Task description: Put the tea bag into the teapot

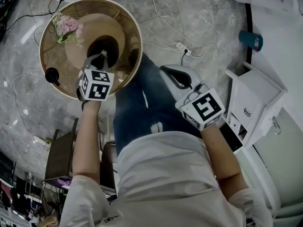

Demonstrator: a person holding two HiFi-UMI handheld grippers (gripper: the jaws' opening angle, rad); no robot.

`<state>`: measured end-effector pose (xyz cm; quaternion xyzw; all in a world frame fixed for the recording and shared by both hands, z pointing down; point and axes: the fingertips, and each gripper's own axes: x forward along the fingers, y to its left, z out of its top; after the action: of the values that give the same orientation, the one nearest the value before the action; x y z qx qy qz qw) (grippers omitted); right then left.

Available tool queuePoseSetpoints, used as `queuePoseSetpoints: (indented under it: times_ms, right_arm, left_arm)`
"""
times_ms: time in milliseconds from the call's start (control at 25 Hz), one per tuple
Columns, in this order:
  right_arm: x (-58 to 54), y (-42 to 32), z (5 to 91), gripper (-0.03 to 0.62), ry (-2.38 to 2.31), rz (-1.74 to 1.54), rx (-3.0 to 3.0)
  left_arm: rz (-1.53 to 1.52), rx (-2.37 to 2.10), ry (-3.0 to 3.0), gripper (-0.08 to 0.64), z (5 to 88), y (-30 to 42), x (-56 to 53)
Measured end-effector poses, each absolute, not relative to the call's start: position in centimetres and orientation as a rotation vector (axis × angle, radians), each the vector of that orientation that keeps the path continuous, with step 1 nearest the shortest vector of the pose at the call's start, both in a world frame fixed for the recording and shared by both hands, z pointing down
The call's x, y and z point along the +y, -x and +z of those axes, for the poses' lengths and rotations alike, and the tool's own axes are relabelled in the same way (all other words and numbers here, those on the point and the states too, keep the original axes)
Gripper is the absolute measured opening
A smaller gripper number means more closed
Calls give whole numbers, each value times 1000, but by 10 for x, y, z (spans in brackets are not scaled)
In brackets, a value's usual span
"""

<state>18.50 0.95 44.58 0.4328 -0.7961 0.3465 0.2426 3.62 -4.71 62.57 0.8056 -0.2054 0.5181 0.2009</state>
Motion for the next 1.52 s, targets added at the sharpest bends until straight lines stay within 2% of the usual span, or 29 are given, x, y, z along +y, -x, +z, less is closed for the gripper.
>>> queuePoseSetpoints:
  times_ms: [280,480,680,800,1040,1160,1520]
  right_arm:
    - [13,-183,445,6,-1181,957,-2170]
    - [15,-182,444,6,-1184,953,-2173]
    - [17,-179,443,6,-1185,956,-2175]
    - [17,-177,442,6,-1188,957,-2177]
    - [19,-177,445,6,-1184,973,-2167]
    - [21,-178,446,6,-1183,985,-2161]
    - [21,-182,448,6,-1207,1013,-2142]
  left_arm:
    - [1466,-557,-2245,22,626,-38,-45]
    - [1445,-562,-2244,126,620,-37,-44]
    - [1433,-567,-2252,170,614,-34,-46]
    - [1425,-589,-2261,165,613,-32,-49]
    - [1442,-590,-2265,66,621,-32,-49]
    - [1471,-571,-2272,41,624,-35,-46]
    - [1580,-528,-2292,37,633,-38,-44]
